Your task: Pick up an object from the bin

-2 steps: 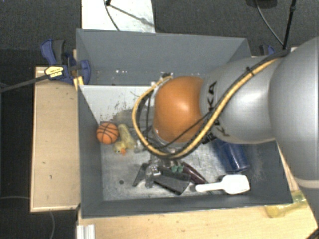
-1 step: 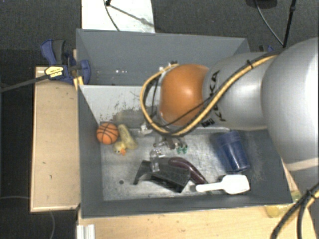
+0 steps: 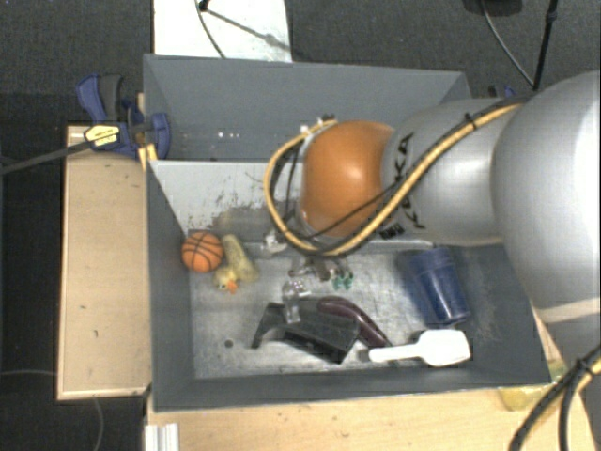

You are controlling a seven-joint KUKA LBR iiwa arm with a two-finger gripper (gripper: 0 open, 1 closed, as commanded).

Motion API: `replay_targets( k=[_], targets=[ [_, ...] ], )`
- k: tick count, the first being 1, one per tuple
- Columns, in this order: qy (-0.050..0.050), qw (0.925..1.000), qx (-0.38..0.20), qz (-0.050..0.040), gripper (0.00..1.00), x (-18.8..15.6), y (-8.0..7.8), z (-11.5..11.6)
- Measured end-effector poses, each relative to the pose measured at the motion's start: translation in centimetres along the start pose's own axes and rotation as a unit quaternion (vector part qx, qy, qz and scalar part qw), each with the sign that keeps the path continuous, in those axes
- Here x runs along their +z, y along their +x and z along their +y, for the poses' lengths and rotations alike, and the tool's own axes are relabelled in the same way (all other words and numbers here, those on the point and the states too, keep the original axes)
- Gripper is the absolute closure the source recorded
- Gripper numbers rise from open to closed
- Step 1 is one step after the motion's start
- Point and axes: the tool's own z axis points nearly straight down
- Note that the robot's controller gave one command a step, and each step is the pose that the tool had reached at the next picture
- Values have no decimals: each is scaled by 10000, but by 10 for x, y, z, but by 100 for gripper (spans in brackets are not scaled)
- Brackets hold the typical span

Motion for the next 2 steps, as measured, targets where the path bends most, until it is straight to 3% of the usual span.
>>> replay_targets(
  k=[1,2],
  targets=[
    [39,9999,-38,98,100,8,15,1],
    [55,9983,561,175,0,-40,58,17]
  ],
)
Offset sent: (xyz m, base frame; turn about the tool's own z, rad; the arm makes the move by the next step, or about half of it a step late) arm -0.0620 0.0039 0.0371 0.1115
